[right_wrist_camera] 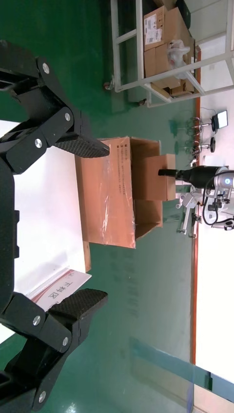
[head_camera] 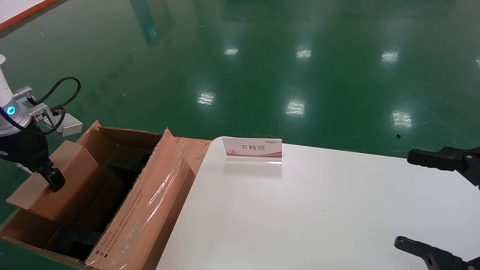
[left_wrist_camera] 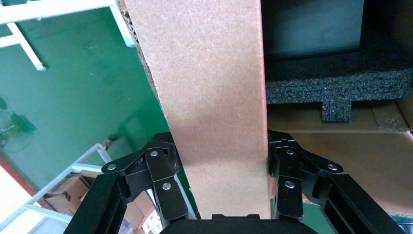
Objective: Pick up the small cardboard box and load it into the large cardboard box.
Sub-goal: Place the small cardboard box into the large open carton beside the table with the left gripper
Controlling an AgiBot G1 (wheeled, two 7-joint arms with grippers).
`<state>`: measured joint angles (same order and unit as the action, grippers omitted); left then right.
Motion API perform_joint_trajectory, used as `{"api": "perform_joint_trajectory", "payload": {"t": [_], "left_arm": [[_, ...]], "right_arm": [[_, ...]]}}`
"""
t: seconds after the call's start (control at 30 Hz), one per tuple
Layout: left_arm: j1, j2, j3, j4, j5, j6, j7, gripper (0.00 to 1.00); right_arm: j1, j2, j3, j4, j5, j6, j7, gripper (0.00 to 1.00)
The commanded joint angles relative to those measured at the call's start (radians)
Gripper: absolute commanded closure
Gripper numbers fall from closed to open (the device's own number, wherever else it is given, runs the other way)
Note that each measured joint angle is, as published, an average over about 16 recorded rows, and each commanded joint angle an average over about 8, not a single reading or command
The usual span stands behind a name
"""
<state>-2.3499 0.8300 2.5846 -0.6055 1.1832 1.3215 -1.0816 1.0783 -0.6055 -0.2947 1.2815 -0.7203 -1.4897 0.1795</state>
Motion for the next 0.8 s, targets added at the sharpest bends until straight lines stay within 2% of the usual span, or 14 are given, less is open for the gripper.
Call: {"api": "perform_joint_trajectory", "payload": {"t": [0.03, 0.8], "left_arm": [[0.01, 0.001, 0.0, 0.006, -0.001, -0.005, 0.001, 1.0], [0.115, 0.056, -0.035, 0.174, -0.043, -0.049, 0.059, 1.0]], "right_arm": [[0.0, 0.0, 0.0, 0.0, 0.0, 0.0, 0.0, 0.0], [0.0, 0.001, -0.001, 0.0, 0.001, 0.001, -0.001, 0.0]]}}
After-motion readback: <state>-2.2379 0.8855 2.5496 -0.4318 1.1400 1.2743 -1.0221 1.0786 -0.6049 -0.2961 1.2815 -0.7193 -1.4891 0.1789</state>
